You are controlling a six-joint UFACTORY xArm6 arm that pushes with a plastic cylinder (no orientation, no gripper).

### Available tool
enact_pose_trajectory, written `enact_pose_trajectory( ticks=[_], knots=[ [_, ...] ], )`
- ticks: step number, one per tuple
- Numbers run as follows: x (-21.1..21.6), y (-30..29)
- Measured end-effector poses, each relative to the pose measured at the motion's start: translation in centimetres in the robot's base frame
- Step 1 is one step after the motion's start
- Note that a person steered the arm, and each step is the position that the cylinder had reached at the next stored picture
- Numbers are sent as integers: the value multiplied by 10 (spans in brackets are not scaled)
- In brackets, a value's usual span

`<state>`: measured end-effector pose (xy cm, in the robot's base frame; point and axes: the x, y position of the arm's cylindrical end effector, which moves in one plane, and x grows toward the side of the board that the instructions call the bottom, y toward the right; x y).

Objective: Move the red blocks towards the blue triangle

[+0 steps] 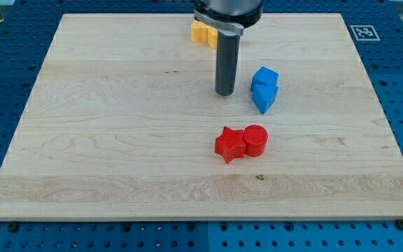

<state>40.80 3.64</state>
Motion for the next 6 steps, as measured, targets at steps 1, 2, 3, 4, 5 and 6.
enact_pose_trajectory(
  ticks=[1, 2, 3, 4, 5, 6],
  knots=[
    [7, 0],
    [46, -3],
    [82, -66],
    [107, -88],
    [136, -60],
    [146, -22]
  ],
)
